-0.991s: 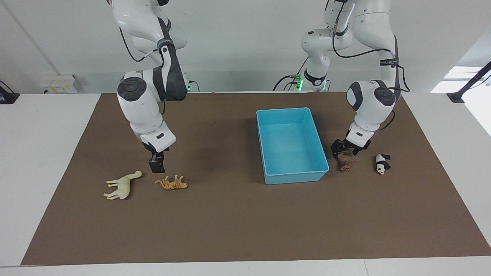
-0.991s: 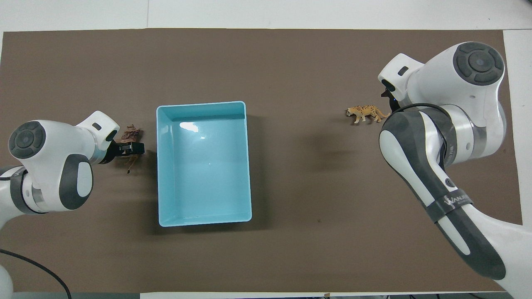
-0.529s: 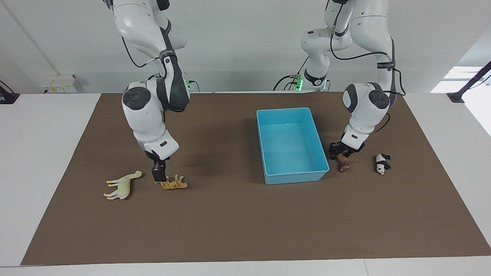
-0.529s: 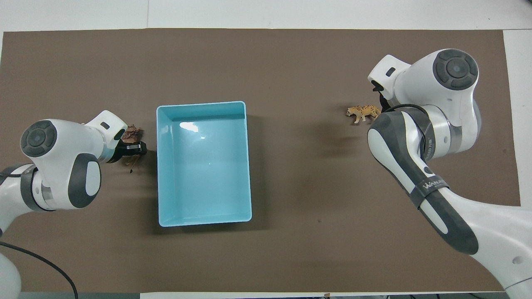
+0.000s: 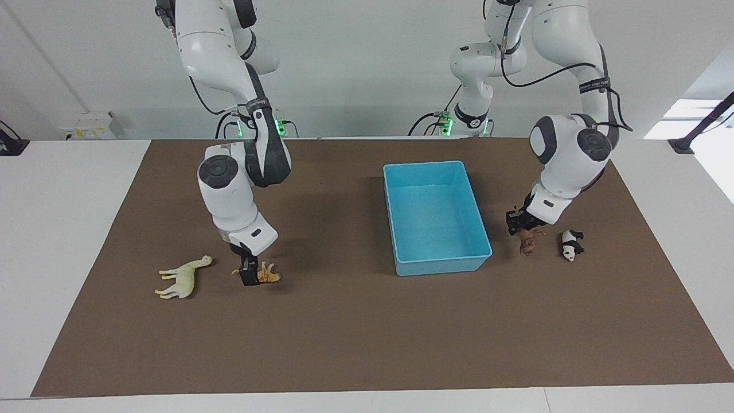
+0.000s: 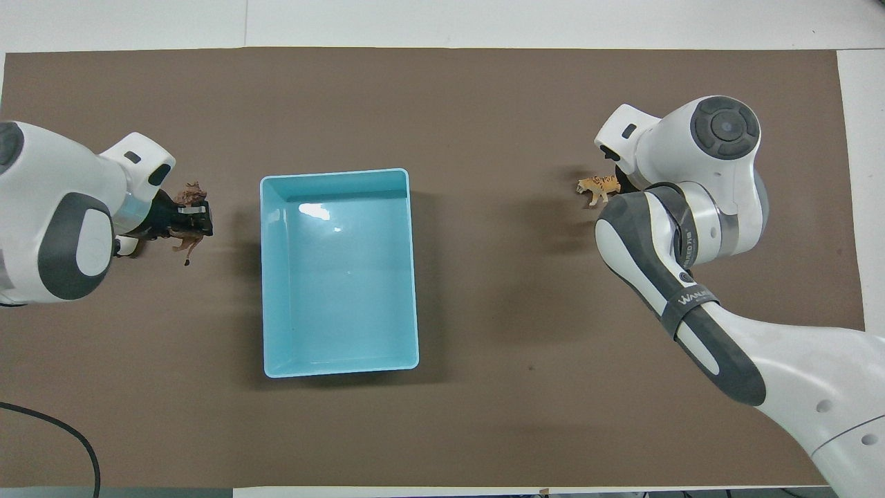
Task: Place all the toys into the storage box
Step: 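Carry the horse into the blue box and open the left gripper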
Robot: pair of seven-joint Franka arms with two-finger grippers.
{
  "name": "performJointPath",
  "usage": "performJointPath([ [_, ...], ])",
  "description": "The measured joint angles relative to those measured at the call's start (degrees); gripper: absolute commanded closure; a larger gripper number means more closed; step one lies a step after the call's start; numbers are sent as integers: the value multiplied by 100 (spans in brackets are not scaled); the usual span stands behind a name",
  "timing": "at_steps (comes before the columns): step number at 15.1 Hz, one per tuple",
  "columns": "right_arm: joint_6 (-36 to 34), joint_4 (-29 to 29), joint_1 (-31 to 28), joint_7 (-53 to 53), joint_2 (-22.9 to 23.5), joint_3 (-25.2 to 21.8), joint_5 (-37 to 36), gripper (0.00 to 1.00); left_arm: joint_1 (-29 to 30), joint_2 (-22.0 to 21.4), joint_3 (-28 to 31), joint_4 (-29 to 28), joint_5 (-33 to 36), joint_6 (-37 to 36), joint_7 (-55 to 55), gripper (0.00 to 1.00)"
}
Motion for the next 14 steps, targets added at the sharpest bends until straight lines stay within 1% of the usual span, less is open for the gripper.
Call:
performJointPath([
  [2, 108, -134, -9, -57, 2, -3, 2, 0, -83, -21, -70, 576, -1, -679, -598, 78],
  [4, 161, -218, -18, -152, 10, -14, 2, 0, -516, -44, -144, 761, -2, -892, -1480, 77],
  [5, 174, -230, -18, -227, 14, -17, 3, 0, -854, -48, -167, 746, -1, -893, -1963, 74],
  [6, 179, -233, -18, -280, 15, -17, 3, 0, -1187, -49, -185, 701, 1, -883, -2377, 61],
  [7, 214, -234, -17, -314, 15, -17, 3, 0, -1485, -53, -196, 640, 4, -865, -2711, 45],
  [8, 297, -237, -12, -327, 16, -15, 3, 0, -1714, -66, -200, 548, 6, -825, -2941, 8],
  [9, 355, -245, -8, -331, 27, -11, 3, 0, -1854, -95, -203, 433, 7, -752, -3060, 0],
  [11, 474, -265, -20, -331, 116, -16, 3, 0, -1930, -160, -197, 237, 8, -674, -3143, 0],
  [13, 630, -275, -25, -331, 246, -26, 3, 0, -1910, -212, -144, 198, 21, -690, -3143, 0],
  [14, 654, -275, -25, -331, 291, -26, 3, 25, -1892, -253, -109, 202, 84, -727, -3138, 0],
])
